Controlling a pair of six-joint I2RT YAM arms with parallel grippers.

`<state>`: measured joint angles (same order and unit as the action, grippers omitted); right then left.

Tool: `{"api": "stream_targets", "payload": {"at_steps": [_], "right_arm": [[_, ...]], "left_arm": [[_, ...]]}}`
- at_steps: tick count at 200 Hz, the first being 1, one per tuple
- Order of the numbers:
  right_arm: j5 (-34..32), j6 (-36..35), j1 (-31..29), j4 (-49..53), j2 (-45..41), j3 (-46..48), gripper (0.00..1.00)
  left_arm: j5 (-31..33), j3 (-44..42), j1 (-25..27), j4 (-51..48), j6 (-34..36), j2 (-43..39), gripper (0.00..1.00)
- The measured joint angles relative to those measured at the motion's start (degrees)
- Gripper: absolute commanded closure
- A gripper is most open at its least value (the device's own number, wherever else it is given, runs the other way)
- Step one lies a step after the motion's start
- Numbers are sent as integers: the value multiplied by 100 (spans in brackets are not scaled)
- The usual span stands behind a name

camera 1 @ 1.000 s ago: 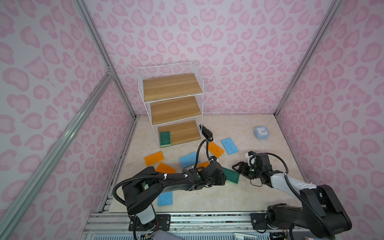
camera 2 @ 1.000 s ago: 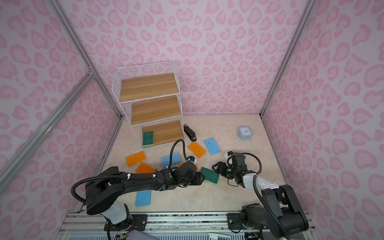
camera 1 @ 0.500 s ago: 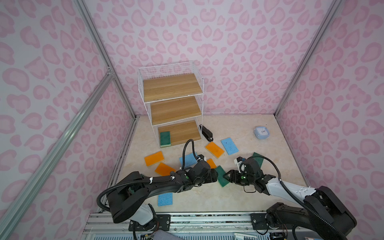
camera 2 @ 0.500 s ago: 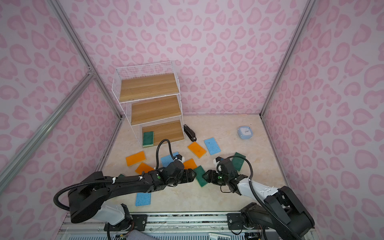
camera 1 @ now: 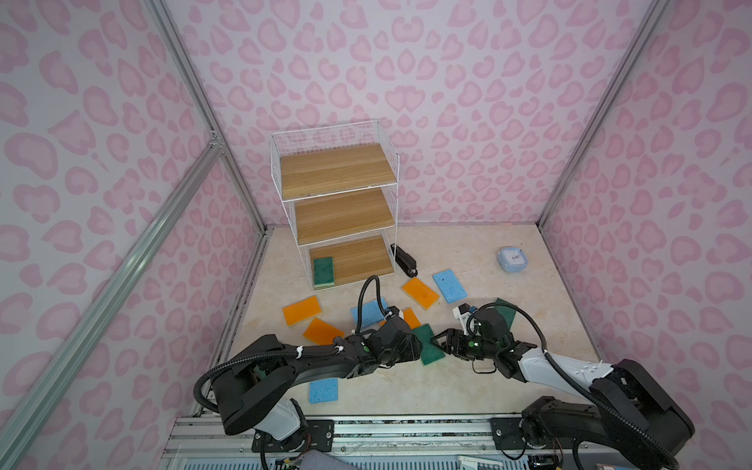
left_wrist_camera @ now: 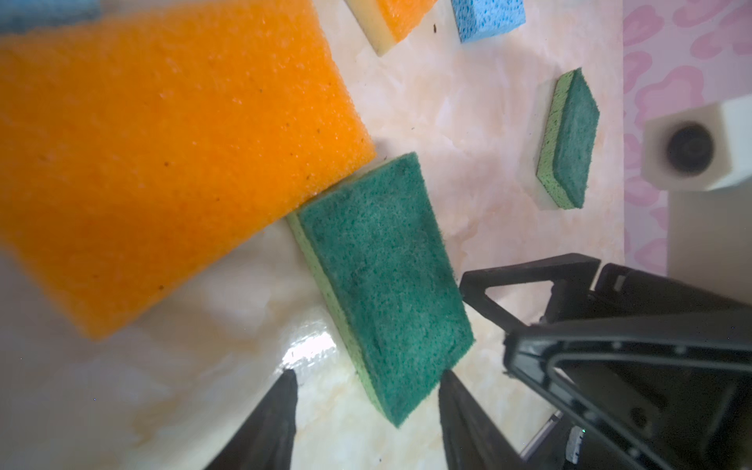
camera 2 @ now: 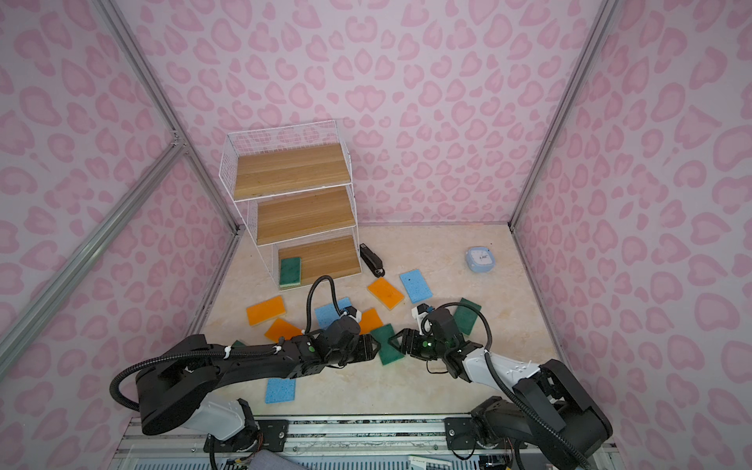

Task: Place and organize the cleaning sponges onto the shelf
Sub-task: 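Grasp the second green sponge with the left gripper while the right gripper approaches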

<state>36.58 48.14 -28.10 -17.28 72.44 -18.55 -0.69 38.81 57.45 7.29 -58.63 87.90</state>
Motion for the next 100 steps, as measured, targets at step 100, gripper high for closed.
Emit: {"api": "stream_targets", "payload": {"at_steps": [100], "right_arm": [[444, 116, 479, -415, 275, 11, 44]], "left_arm": [[-63, 282, 42, 396, -227, 741, 67]]}}
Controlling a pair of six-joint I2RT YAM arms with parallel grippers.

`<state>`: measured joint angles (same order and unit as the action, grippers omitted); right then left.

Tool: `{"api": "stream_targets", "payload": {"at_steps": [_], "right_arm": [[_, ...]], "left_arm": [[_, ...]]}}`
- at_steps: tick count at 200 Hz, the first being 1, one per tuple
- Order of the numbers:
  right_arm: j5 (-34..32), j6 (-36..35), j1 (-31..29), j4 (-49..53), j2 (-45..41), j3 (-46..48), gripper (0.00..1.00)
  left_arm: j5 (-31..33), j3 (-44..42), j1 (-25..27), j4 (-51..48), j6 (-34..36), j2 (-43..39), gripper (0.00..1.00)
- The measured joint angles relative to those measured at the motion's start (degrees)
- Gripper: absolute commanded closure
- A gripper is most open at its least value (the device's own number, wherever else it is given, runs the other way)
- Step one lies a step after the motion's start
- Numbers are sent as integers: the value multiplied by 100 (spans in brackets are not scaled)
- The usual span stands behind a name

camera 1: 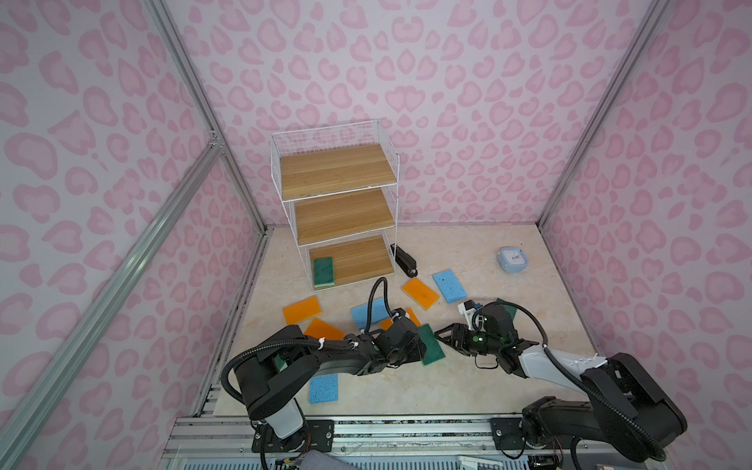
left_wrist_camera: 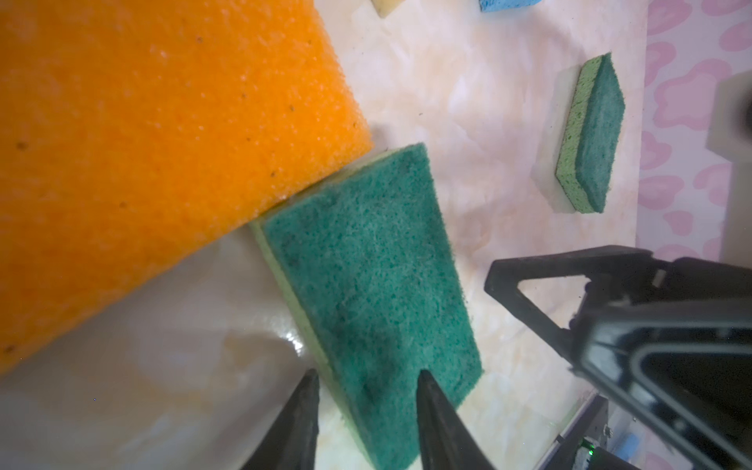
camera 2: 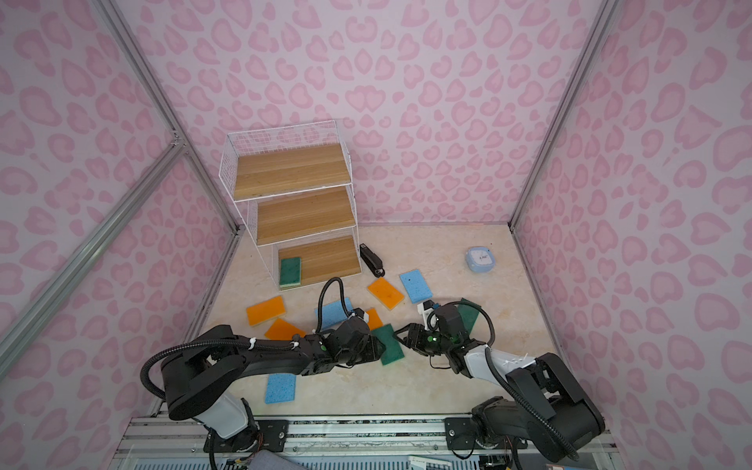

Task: Place and organize the cleaning sponges onto the shelf
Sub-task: 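Grasp the second green sponge with the left gripper while the right gripper approaches, then lift the green sponge with the left gripper toward the right gripper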

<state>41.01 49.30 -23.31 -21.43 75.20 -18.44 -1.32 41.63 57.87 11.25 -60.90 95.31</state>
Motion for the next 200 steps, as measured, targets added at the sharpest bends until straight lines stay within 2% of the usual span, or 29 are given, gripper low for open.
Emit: {"api": "stream_targets", "payload": {"at_steps": [8, 20, 25, 53, 78, 106, 158, 200], "right_arm": [[22, -15, 13, 11, 2, -20, 44], [66, -44, 20, 44, 0, -48, 43], [76, -55, 22, 59, -7, -59, 43], [160, -81, 81, 107, -79, -42, 41], [343, -4, 243, -142, -166, 57, 35], [472, 11, 317, -122, -363, -20, 32], [564, -125, 304, 33, -734, -201, 33], [590, -155, -151, -42, -645, -424, 29]], "left_arm": [[2, 35, -2, 4, -20, 59, 75], [2, 72, 0, 20, -44, 131, 93], [4, 87, -2, 24, -50, 155, 96], [2, 140, -20, 83, -52, 201, 96], [7, 140, -52, 48, -50, 98, 96], [50, 83, -116, 0, -39, -422, 96], [166, -201, -313, -282, 70, -1438, 96], [173, -490, -769, -575, 109, -2151, 96]]}}
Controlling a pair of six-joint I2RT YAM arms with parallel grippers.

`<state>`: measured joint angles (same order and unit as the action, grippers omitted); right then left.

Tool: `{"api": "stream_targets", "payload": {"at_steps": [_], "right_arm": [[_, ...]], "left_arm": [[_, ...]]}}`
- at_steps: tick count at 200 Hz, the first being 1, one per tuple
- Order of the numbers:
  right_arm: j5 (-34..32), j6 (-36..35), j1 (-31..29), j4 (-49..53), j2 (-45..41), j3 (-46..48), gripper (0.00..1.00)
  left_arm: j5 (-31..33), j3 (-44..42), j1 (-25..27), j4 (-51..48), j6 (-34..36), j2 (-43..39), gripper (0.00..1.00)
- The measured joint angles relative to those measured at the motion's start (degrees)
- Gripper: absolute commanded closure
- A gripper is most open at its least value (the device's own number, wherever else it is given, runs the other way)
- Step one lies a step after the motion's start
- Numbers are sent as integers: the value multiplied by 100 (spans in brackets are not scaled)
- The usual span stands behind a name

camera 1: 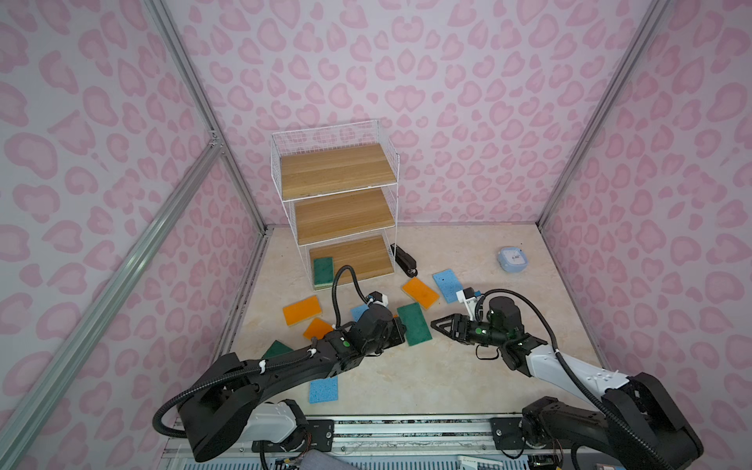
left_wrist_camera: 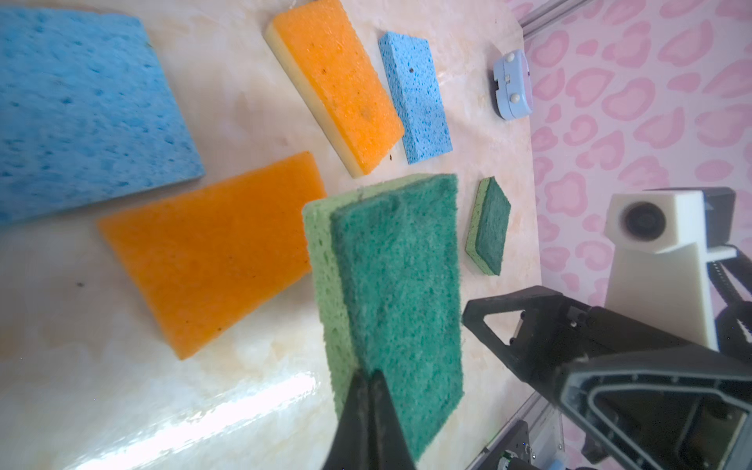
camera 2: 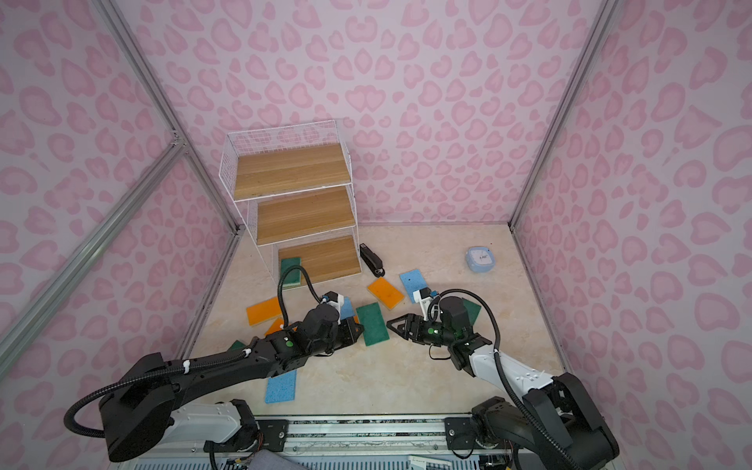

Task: Place and organize the cleaning sponges onto the shelf
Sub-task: 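Lift the green sponge with the left gripper toward the right gripper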

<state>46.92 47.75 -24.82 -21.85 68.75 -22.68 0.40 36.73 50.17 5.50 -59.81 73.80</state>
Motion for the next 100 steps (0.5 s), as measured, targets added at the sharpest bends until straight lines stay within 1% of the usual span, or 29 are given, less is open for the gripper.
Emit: {"api": "stream_targets", "payload": {"at_steps": [22, 50, 100], "right_arm": [[-9, -15, -278, -129, 201, -168, 28], [-48, 83, -415, -404, 533, -297, 30], [-157, 289, -855, -960, 1233, -723, 35]], "left_arm": [[-20, -101, -240, -122, 68, -444, 96], [-52, -256, -575, -319, 131, -964, 96], [-243, -444, -1008, -601, 208, -1414, 96]]}}
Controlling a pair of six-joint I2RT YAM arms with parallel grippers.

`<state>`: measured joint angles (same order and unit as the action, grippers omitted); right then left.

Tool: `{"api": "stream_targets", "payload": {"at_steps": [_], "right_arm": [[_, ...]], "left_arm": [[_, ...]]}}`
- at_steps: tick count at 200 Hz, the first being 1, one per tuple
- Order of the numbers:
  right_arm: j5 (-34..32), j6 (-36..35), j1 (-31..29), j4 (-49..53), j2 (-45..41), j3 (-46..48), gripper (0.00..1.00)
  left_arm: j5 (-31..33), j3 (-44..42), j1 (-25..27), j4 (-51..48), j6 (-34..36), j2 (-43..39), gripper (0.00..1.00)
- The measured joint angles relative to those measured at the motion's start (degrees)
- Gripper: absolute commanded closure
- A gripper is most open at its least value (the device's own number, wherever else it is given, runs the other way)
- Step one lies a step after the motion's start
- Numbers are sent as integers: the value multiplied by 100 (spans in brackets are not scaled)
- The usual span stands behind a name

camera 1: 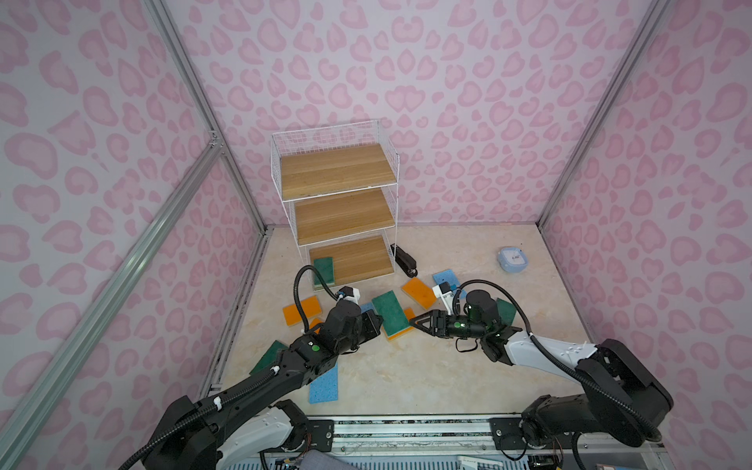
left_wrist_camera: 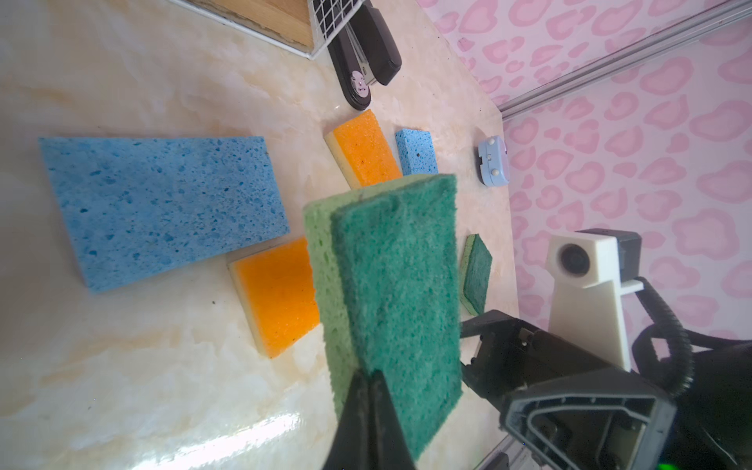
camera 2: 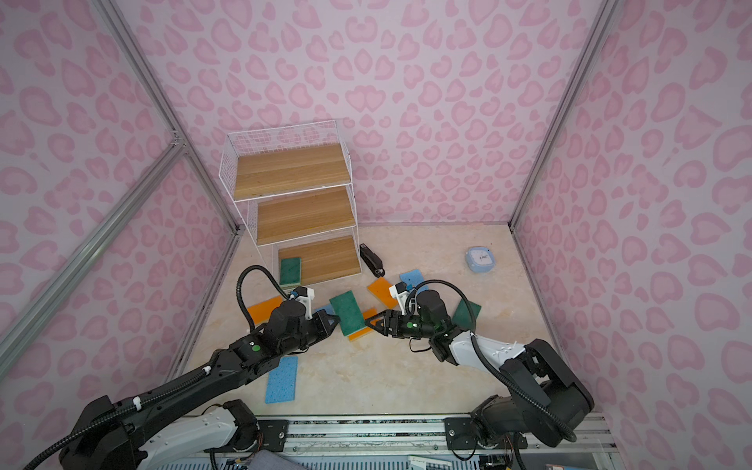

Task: Place and organize the cleaning sponges onto the shelf
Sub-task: 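Lift the green sponge with the left gripper toward the right gripper, then close the right gripper on the green sponge and open the left gripper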

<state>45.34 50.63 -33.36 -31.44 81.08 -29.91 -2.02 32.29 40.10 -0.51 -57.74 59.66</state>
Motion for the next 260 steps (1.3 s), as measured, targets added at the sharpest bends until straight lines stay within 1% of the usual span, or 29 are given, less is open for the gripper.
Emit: {"api": "stream_targets", "payload": {"at_steps": [22, 40, 64, 96, 129, 204, 220, 225, 241, 252, 260], "right_arm": [[-35, 109, -168, -212, 267, -168, 39], [-55, 199, -269, -350, 448, -278, 39], [-76, 282, -367, -514, 608, -398, 32], [-98, 372, -483, -682, 758, -514, 32], [-170, 468, -586, -793, 960, -664, 40], [-260, 496, -686, -826, 1331, -1045, 49], [-332, 428, -686, -743, 1333, -1104, 54], [-337, 417, -686, -717, 1333, -1113, 59], [-354, 376, -686, -634, 1340, -1121, 77], [-356, 374, -688, -619, 1353, -1123, 85], [-354, 372, -693, -619, 1364, -1123, 88]], "left_arm": [[-92, -59, -232, -37, 59, -136, 96], [-155, -98, -398, -125, 85, -232, 96], [-260, -133, -553, -175, 107, -339, 96], [-343, -177, -695, -273, 146, -413, 96], [-404, -186, -815, -289, 186, -442, 96], [-555, -186, -927, -400, 216, -584, 96], [-566, -186, -940, -407, 214, -634, 96], [-566, -186, -940, -407, 214, -649, 96], [-566, -208, -946, -404, 210, -688, 96], [-566, -249, -957, -407, 210, -699, 96], [-566, -262, -964, -411, 208, -699, 96]]}}
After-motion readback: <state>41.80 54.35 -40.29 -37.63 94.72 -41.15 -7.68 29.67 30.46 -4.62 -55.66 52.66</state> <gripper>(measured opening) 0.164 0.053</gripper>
